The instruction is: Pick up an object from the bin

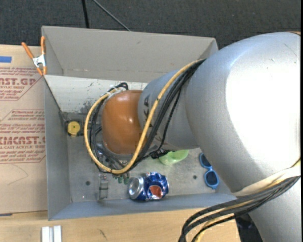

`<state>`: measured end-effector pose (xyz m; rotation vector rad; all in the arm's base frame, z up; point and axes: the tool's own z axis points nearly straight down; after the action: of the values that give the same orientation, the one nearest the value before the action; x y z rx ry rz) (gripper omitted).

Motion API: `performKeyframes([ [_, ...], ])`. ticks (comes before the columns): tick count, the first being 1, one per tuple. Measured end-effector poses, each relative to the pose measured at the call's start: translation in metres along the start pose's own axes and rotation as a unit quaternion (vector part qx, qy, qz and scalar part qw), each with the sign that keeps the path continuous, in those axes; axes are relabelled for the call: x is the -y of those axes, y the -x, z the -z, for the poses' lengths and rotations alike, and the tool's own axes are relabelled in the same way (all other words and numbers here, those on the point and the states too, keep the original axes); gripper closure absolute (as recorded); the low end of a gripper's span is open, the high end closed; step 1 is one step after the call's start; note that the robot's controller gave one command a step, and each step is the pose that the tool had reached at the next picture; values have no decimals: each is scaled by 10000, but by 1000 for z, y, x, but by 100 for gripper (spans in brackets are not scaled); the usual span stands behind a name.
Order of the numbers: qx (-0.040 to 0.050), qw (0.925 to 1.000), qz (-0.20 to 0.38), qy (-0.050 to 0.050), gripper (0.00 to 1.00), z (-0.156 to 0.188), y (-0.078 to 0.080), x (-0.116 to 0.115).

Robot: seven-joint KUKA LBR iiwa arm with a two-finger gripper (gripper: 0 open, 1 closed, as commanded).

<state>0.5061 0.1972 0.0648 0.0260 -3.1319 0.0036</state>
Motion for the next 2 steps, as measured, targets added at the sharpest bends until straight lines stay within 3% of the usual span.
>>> performKeyframes([
  [1, 70, 9797, 2005, 9, 0, 61, -1, -13],
  [2, 59, 9728, 2316, -2, 0, 80, 3, 52],
])
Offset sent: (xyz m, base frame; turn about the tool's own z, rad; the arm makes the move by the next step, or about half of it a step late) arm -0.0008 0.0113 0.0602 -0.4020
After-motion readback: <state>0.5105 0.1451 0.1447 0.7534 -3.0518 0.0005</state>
